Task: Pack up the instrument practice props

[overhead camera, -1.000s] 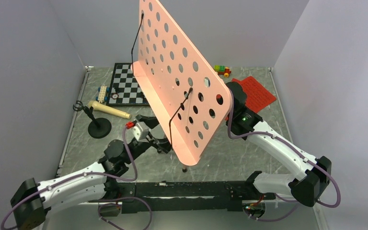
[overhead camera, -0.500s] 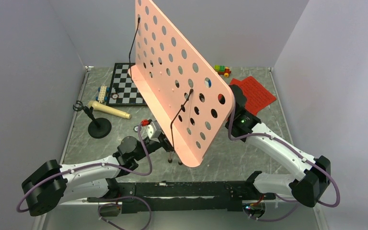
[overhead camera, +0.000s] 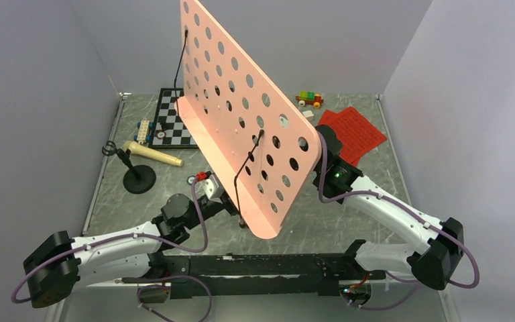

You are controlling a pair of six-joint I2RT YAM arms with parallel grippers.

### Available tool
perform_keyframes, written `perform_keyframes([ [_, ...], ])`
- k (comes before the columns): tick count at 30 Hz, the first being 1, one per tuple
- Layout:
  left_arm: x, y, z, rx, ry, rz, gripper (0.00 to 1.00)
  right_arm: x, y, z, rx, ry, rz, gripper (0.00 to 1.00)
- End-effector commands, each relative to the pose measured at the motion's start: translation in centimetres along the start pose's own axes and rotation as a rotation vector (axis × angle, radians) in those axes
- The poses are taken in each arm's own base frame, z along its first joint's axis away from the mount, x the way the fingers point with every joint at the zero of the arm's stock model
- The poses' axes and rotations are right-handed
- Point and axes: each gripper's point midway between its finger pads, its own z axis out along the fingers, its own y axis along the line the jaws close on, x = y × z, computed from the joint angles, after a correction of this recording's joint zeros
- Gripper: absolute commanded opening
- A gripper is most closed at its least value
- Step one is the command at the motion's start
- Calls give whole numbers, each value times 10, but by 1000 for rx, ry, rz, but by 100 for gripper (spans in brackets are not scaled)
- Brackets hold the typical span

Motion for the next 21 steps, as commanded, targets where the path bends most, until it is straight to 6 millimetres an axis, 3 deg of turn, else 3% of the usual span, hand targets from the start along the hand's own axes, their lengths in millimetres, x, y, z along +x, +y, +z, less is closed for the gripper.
perform_keyframes([
  [1, -22, 18, 0, -118, -48, 109, 0, -43, 22, 1, 1, -132, -101, 37],
  [9, -27, 20, 1, -166, -44, 206, 0, -52, 30, 6, 133, -176, -89, 55],
  [21, -32, 13, 7, -186, -55, 240, 0, -57, -1, -26, 429, -318, 12, 63],
])
